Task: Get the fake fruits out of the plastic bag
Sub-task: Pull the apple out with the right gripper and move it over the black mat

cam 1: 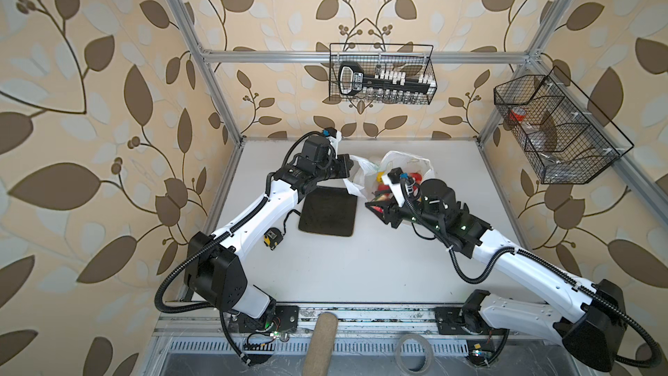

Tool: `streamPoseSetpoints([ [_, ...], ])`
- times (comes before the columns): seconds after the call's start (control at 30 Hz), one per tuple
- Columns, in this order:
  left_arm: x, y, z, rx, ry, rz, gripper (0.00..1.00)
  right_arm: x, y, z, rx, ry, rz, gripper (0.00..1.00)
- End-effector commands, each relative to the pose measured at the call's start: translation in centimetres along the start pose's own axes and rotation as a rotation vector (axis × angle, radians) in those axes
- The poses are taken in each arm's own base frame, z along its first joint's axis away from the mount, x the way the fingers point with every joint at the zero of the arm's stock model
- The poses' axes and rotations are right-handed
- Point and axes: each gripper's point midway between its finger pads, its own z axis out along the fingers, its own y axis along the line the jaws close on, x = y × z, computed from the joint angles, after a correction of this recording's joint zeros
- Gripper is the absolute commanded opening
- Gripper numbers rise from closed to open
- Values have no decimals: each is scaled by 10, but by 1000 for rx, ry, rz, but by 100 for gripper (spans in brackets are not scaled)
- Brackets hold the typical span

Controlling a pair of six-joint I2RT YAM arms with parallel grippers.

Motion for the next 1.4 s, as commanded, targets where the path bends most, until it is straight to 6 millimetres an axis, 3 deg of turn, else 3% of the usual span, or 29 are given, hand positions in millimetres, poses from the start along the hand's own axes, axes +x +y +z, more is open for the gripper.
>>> streamPoseSetpoints([
  [0.0, -23, -15, -9, 65, -44, 48, 0, 22, 32, 20, -78, 42, -93, 25],
  [0.07, -25, -14, -10, 65, -44, 50, 0, 34, 43, 36, -84, 69, -99, 25],
  [0.17, -25, -12, -12, 62, -43, 53, 0, 50, 40, 65, -27, 94, -81, 24],
  [0.37, -22, -14, -15, 70, -32, 52, 0, 72, -2, 121, 201, 126, -12, 24],
  [0.67, -19, -13, -19, 67, -32, 49, 0, 102, -50, 175, 310, 170, 84, 24],
  [0.87, -17, -13, -20, 68, -30, 41, 0, 133, -71, 193, 344, 245, 93, 26],
  [1.03, -16, -12, -21, 68, -33, 39, 0, 151, -71, 198, 329, 284, 92, 29],
  [1.37, -16, -12, -21, 69, -35, 38, 0, 168, -72, 197, 326, 322, 91, 53],
])
